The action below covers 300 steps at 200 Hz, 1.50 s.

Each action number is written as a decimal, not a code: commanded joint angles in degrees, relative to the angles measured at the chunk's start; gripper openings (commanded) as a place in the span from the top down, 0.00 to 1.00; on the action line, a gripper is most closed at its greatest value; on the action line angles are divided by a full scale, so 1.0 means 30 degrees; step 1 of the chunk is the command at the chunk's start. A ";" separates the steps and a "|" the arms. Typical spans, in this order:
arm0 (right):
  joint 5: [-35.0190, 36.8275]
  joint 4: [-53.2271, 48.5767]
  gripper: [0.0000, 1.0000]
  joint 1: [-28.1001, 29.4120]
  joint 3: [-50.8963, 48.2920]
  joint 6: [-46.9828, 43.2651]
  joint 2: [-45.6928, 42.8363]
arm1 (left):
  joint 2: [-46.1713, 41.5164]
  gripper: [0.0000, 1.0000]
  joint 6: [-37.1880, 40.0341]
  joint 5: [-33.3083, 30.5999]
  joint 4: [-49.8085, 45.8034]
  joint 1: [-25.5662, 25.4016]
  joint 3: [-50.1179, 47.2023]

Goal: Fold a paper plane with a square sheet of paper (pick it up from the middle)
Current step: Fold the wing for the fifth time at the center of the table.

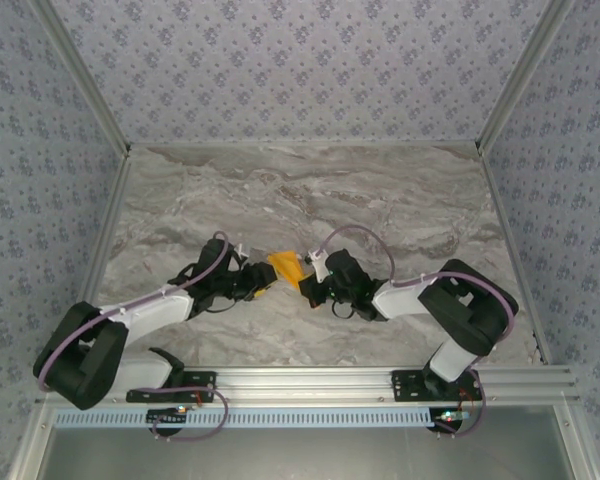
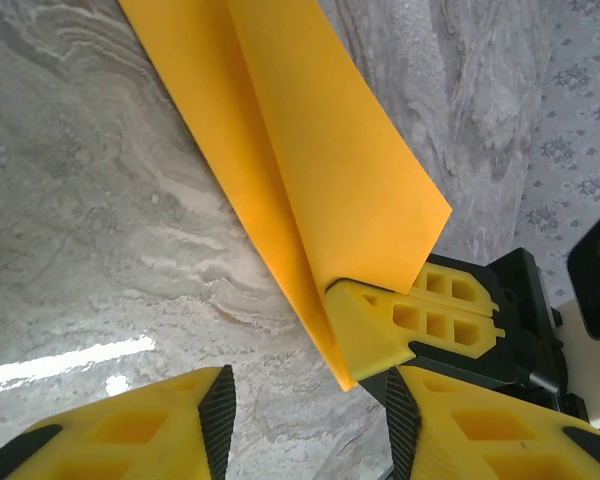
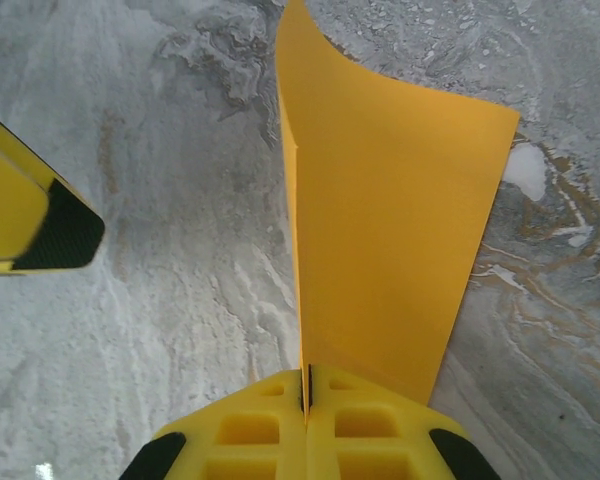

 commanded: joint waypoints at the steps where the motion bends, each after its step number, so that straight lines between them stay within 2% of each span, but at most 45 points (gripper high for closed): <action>1: -0.1705 0.1070 0.99 -0.0365 -0.0142 0.1912 0.0377 | 0.0384 0.56 -0.0243 -0.0246 0.2337 -0.0222 -0.0273; 75: -0.4426 0.1621 1.00 -0.1501 0.0222 0.5118 0.1294 | 0.2758 0.63 -0.0492 0.0337 0.5665 -0.1076 0.0057; 140: -0.5678 0.1616 1.00 -0.2219 0.0512 0.6960 0.2380 | 0.4293 0.68 -0.0119 0.0382 0.7317 -0.1576 0.0458; 220: -0.6133 0.0433 1.00 -0.2426 0.1066 0.6965 0.2945 | 0.5978 0.70 -0.0098 0.0707 0.8462 -0.1586 0.0892; 300: -0.6180 -0.0383 1.00 -0.2425 0.1222 0.6424 0.3018 | 0.7375 0.79 -0.0038 -0.0173 0.9306 -0.1584 0.1015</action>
